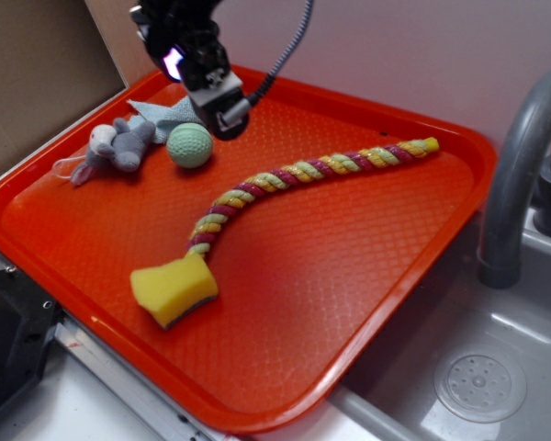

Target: Grab the multicolored rope.

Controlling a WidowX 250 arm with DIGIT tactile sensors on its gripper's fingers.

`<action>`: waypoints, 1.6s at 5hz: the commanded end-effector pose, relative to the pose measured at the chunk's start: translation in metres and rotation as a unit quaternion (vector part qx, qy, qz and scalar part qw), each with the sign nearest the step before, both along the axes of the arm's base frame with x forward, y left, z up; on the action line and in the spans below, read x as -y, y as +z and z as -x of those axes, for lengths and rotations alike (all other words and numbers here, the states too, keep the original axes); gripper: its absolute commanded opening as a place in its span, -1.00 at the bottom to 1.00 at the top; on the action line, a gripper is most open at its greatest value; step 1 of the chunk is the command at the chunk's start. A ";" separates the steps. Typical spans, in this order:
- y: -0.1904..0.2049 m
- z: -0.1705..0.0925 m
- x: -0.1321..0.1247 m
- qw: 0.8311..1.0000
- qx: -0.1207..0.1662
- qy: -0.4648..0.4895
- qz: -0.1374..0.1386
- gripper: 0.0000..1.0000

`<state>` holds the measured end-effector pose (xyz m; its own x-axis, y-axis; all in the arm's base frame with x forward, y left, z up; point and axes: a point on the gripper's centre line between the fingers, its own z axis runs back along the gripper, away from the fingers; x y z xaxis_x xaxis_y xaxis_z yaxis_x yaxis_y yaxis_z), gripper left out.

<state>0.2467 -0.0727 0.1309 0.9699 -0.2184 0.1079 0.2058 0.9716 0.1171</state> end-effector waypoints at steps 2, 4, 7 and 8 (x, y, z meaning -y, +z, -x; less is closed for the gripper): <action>-0.046 -0.033 -0.002 0.999 -0.034 -0.009 -0.009 1.00; -0.086 -0.031 0.010 0.996 -0.083 -0.035 -0.022 1.00; -0.117 -0.026 0.011 0.992 -0.124 -0.031 -0.006 0.47; -0.117 -0.024 0.008 0.992 -0.124 -0.019 -0.010 -1.00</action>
